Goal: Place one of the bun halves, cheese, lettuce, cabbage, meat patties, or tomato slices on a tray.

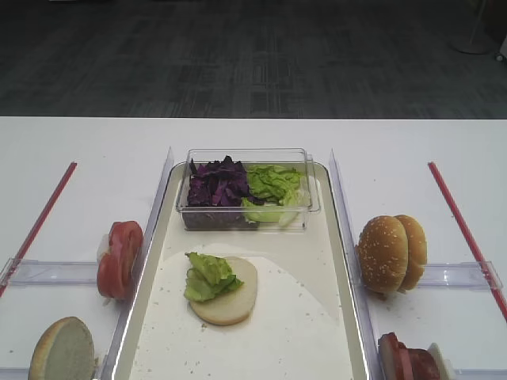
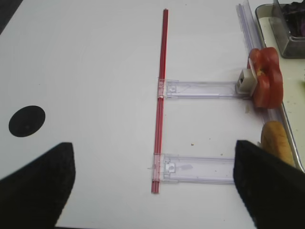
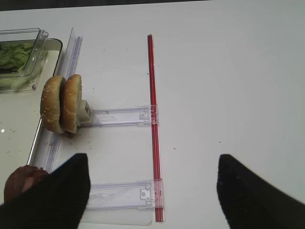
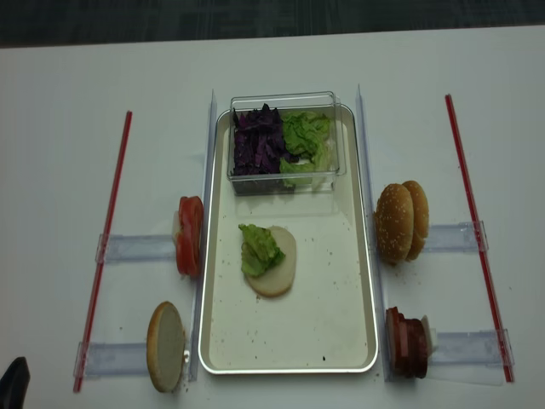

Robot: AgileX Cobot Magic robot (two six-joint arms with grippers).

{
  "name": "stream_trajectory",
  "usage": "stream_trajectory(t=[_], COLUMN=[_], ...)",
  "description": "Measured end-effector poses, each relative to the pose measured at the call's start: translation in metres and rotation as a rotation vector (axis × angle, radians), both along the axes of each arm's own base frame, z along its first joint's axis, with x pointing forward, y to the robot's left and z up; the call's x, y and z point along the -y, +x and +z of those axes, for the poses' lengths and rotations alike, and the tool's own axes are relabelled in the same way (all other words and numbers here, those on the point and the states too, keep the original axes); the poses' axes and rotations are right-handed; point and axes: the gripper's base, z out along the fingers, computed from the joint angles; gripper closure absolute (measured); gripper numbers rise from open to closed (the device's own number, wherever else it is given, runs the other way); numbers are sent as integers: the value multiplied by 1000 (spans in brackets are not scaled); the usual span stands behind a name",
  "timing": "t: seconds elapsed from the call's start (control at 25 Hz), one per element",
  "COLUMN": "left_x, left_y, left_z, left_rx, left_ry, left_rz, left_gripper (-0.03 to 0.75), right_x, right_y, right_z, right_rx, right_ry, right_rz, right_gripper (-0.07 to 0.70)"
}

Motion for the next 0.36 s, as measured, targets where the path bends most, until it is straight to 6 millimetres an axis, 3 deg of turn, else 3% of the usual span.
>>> stream_trajectory(t=[0.36], left_x=[0], left_y=[0], left_z=[0], left_rx=[0], left_ry=[0], left_rz=[0], left_gripper=[97], right_x=[0], right_y=[0], right_z=[0], right_rx=[0], right_ry=[0], right_rz=[0], right_gripper=[59])
